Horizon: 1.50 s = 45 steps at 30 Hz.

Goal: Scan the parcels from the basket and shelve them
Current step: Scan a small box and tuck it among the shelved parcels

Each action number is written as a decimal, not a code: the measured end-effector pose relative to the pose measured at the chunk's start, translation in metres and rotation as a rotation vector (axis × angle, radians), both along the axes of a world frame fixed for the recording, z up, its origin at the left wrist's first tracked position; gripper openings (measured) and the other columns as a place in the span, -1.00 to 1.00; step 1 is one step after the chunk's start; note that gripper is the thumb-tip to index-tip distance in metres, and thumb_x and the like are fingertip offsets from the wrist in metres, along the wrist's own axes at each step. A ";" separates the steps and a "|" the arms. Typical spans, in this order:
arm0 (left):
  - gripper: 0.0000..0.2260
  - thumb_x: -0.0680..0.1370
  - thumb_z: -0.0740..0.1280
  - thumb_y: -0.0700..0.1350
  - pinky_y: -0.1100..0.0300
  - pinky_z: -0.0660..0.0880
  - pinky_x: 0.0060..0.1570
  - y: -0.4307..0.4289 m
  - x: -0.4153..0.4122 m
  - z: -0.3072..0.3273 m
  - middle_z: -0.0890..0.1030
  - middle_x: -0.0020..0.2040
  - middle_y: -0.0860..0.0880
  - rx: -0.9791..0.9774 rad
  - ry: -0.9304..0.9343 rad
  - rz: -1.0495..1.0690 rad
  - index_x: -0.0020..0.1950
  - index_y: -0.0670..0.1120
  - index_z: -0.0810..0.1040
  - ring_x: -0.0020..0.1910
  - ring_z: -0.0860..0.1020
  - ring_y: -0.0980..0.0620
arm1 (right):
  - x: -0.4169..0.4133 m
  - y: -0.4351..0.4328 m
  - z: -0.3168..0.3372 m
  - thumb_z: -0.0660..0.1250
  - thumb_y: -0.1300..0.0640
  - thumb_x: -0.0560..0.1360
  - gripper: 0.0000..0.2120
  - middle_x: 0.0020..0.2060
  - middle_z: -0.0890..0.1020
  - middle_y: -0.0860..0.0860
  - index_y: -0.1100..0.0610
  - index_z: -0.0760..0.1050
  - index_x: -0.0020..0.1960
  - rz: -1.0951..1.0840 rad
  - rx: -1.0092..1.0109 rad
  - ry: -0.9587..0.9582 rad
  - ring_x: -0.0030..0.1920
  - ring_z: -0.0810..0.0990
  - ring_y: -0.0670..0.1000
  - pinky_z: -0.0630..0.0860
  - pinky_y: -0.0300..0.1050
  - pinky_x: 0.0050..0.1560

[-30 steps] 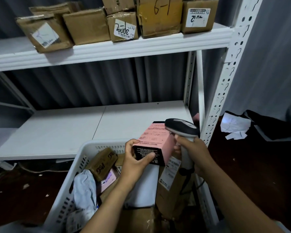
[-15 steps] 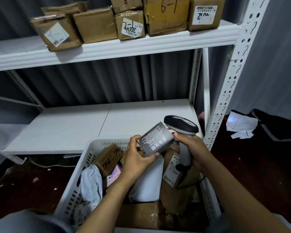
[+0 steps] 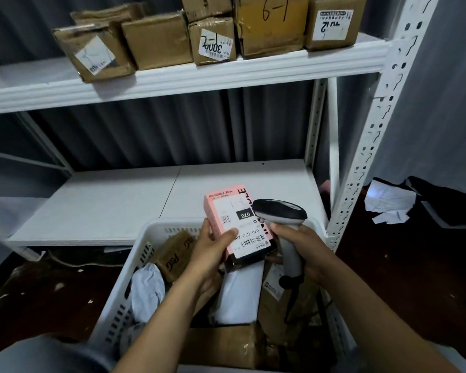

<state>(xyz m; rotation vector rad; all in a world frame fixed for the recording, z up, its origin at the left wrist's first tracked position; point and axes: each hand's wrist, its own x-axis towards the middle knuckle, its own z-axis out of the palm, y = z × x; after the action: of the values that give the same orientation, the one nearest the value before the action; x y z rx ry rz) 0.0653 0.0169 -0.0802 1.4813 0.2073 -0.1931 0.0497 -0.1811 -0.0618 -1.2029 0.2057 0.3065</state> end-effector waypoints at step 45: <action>-0.49 0.48 0.37 -0.02 -0.17 0.51 0.18 0.045 0.018 0.007 0.65 0.14 -0.13 -0.193 0.069 0.219 0.40 -0.06 0.35 0.12 0.62 -0.15 | -0.009 0.004 0.034 0.36 0.25 0.50 -0.78 -0.53 0.52 0.07 0.25 0.49 -0.31 0.080 -0.491 -0.197 -0.54 0.45 0.01 0.44 -0.16 -0.45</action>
<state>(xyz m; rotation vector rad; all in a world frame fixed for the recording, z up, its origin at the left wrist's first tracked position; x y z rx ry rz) 0.0836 0.0621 -0.0733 1.2513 0.3939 -0.0843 0.0406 -0.1769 -0.0275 -1.7209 0.0606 0.2099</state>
